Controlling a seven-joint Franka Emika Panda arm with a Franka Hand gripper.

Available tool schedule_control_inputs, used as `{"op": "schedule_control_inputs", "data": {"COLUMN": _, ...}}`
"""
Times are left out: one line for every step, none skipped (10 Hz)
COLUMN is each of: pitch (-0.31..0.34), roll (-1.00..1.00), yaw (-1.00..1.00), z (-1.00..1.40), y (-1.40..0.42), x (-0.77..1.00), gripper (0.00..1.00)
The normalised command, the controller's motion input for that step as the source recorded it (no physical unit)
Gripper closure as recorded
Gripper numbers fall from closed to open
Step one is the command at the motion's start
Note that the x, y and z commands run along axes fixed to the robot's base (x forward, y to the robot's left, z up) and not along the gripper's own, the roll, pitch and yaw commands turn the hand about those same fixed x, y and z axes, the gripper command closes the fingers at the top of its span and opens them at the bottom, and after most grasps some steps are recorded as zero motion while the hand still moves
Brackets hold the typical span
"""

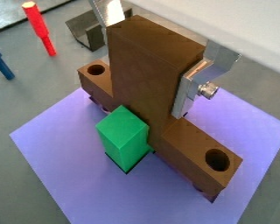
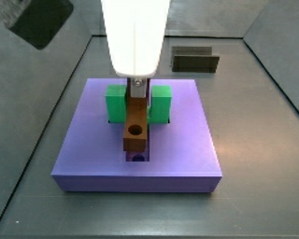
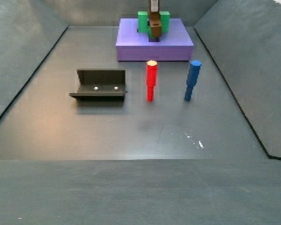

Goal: Pick up the brown object. Move up. Move to above the board. Insert the brown object.
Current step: Insert the brown object.

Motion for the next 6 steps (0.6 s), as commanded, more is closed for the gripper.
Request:
{"op": "schedule_control_inputs", "data": {"pitch": -0.034, "roll": -0.03, "yaw": 0.00, "z": -0.21, "y": 0.00, "x": 0.00, "gripper": 1.00}}
{"op": "schedule_control_inputs", "data": {"pitch": -0.034, "roll": -0.03, "yaw": 0.00, "z": -0.21, "y": 0.00, "x": 0.00, "gripper": 1.00}}
{"op": "schedule_control_inputs", "data": {"pitch": -0.029, "roll": -0.01, "yaw": 0.00, "z": -0.20, "y": 0.00, "x": 0.00, "gripper": 1.00}}
{"op": "schedule_control_inputs", "data": {"pitch": -0.017, "roll": 0.00, "yaw": 0.00, "z": -0.21, "y": 0.00, "x": 0.00, "gripper": 1.00}}
{"op": "schedule_control_inputs", "data": {"pitch": -0.017, "roll": -0.02, "yaw": 0.00, "z": -0.20, "y": 0.00, "x": 0.00, "gripper": 1.00}}
{"op": "schedule_control_inputs", "data": {"pitch": -0.020, "roll": -0.02, "yaw": 0.00, "z": -0.17, "y": 0.00, "x": 0.00, "gripper": 1.00}}
